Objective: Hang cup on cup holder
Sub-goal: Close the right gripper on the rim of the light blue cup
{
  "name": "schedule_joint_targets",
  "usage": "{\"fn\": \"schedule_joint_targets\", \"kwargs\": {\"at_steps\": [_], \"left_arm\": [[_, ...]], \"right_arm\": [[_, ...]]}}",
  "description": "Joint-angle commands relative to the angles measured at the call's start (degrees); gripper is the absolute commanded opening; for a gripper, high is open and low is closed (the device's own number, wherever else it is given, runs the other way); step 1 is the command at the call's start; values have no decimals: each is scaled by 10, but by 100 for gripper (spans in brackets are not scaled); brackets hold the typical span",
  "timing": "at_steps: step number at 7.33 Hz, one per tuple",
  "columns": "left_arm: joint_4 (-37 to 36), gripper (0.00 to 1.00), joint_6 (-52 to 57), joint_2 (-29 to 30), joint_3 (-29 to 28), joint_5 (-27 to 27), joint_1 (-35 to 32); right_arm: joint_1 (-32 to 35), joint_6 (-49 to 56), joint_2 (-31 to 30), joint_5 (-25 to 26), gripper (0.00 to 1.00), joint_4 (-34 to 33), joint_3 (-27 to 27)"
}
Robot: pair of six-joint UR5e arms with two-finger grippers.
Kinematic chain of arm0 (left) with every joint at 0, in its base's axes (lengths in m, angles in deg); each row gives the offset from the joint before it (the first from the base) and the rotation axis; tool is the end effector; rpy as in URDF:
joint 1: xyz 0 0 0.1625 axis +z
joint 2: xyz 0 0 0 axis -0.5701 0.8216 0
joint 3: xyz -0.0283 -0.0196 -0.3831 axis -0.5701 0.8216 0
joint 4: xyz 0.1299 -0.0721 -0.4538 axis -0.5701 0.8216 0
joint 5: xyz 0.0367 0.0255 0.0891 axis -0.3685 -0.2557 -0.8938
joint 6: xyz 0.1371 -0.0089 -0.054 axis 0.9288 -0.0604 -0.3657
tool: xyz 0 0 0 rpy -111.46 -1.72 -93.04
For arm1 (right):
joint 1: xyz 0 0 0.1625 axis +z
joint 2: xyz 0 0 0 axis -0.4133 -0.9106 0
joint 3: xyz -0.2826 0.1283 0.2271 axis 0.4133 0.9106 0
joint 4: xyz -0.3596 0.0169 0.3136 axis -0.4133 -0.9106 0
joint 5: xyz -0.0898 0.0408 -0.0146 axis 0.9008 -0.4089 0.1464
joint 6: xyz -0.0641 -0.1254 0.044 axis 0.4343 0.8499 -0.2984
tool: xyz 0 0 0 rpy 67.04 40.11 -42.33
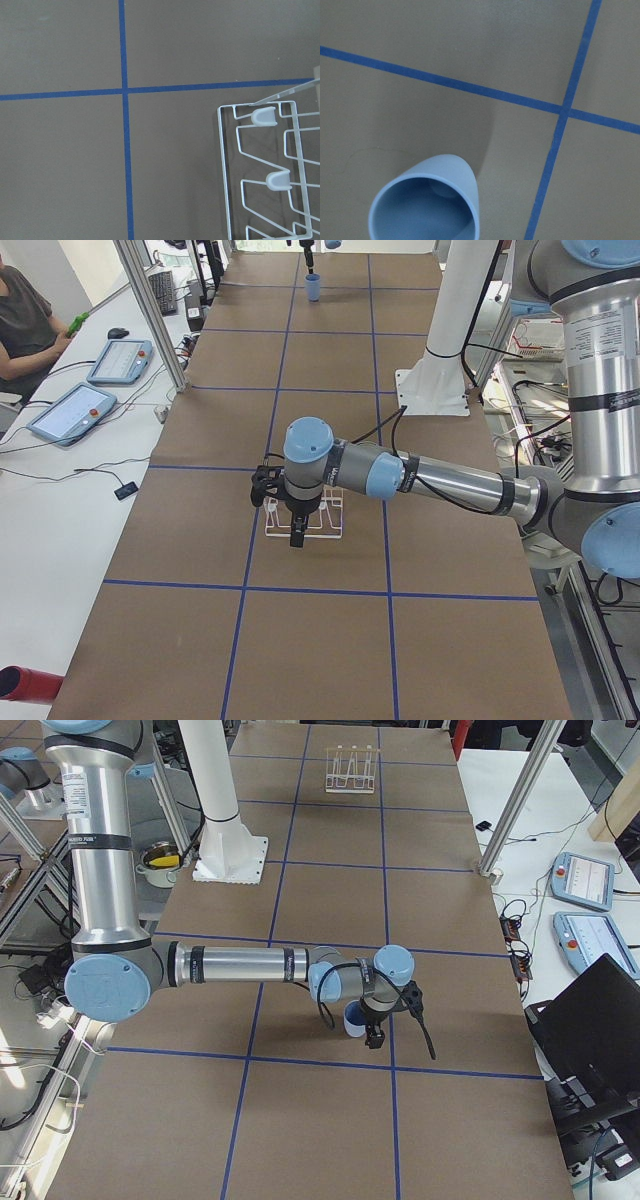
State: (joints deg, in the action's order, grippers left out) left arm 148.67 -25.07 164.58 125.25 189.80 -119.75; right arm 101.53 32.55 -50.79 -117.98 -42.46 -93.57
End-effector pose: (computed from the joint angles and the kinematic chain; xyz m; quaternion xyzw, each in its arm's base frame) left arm 0.0156 -0.5044 0.5232 0.0684 0.3939 0.0050 0.9166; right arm -0.1050 -0.5843 0.6366 0.0054 -0.3921 -0.0832 0.9161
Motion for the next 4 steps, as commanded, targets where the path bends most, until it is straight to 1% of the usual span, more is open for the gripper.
{"fn": "schedule_joint_targets", "kwargs": {"at_steps": [1,2,4], "left_arm": [[0,98,0,0,1,1,0],[1,98,0,0,1,1,0],[1,98,-1,0,2,1,0]], "right_arm": [[-16,-54,1,0,100,37,8],[-18,-52,-2,1,100,38,20],[-17,-52,-5,-3,100,39,9]]}}
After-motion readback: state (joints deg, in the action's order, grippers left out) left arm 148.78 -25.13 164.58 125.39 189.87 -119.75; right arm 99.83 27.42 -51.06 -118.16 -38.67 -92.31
